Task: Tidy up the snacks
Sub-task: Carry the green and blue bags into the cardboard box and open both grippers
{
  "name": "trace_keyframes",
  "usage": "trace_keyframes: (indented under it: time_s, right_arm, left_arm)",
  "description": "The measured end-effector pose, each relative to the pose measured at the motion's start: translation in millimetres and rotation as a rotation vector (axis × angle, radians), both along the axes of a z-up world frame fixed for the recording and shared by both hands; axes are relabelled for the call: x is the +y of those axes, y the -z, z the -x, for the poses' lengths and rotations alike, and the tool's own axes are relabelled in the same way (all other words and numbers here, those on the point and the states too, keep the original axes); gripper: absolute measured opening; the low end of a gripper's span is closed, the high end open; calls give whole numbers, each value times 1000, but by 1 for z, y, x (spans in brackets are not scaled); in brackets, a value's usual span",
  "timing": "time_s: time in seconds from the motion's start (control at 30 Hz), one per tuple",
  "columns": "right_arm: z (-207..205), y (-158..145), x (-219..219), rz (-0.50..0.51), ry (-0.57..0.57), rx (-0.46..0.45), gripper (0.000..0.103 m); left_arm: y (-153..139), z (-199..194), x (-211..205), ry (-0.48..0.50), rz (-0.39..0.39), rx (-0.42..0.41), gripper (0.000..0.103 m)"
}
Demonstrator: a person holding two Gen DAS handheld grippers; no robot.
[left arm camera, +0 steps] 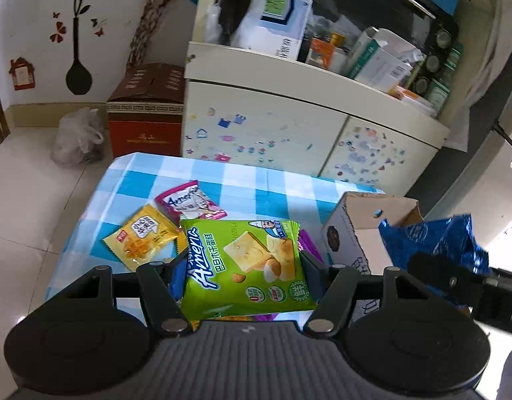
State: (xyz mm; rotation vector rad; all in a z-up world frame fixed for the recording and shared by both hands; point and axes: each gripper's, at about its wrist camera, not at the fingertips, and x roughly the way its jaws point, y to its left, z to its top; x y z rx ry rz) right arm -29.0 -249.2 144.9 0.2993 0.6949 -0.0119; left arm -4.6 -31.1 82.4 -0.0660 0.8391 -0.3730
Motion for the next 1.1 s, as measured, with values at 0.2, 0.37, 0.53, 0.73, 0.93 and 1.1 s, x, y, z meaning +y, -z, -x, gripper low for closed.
trace_keyframes:
  time_s: [0.2, 0.37, 0.53, 0.73, 0.93, 1.1]
  right_arm:
    - [6, -6, -22, -36, 60, -23, 59]
    - [12, -10, -48, -79, 137, -37, 59]
    - [21, -14, -71, -107, 194, -54, 59]
    - [31, -14, -94, -134, 252, -67, 59]
    - [40, -6, -116, -165, 317, -58, 59]
    - [46, 1, -131, -198, 371, -42, 59]
  left_arm:
    - [1, 6, -14, 56, -7, -20, 70]
    - [6, 14, -29, 115, -7, -21, 70]
    - [10, 21, -44, 187, 8, -20, 70]
    - [13, 29, -65, 267, 24, -34, 70]
    - [19, 38, -94, 349, 63, -32, 70]
    - [25, 46, -120, 429, 82, -12, 70]
